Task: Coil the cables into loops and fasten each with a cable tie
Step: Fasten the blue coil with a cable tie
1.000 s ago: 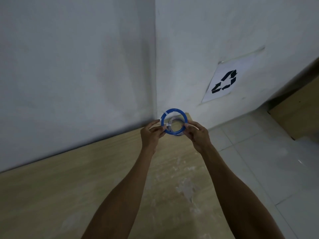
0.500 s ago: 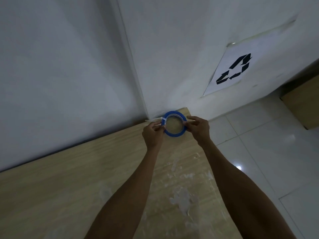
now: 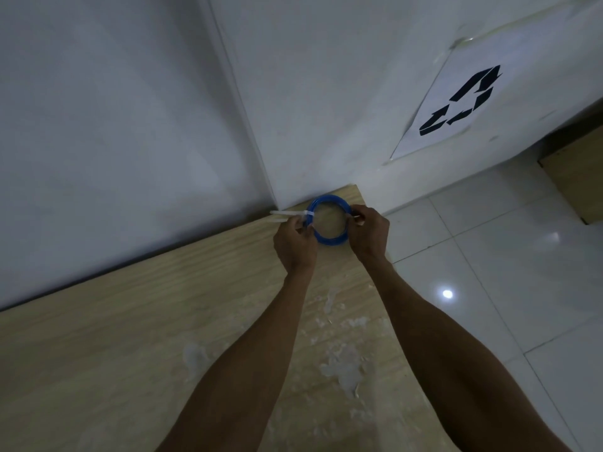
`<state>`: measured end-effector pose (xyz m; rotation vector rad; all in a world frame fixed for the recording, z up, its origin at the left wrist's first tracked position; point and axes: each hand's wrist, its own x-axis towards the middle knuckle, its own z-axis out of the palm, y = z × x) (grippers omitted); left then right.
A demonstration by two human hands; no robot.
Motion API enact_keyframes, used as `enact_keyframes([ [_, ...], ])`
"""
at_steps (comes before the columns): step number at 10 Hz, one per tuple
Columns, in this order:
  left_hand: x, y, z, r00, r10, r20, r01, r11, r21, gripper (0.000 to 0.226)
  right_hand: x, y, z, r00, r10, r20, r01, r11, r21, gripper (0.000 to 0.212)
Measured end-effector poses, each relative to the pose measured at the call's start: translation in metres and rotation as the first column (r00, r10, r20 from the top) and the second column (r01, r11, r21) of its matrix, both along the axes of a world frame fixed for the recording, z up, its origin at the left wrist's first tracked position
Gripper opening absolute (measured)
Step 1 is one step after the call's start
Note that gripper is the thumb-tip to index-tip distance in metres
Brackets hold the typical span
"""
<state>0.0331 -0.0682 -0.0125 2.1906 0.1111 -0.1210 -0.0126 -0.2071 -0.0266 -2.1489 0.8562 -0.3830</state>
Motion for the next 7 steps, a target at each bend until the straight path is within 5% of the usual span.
enact_keyframes([
  [5, -0.002, 0.014, -0.013, 0.991, -0.103, 0.084, 0.099, 0.994, 0.050, 0.022, -0.015, 0.026, -0.007, 0.994, 0.052, -0.096, -0.049, 0.998, 0.032, 0.055],
  [7, -0.033, 0.084, -0.051, 0.913, -0.396, 0.099, 0.307, 0.825, 0.475, 0.053, -0.059, 0.060, -0.025, 0.970, 0.075, -0.230, -0.102, 0.988, -0.112, 0.078],
])
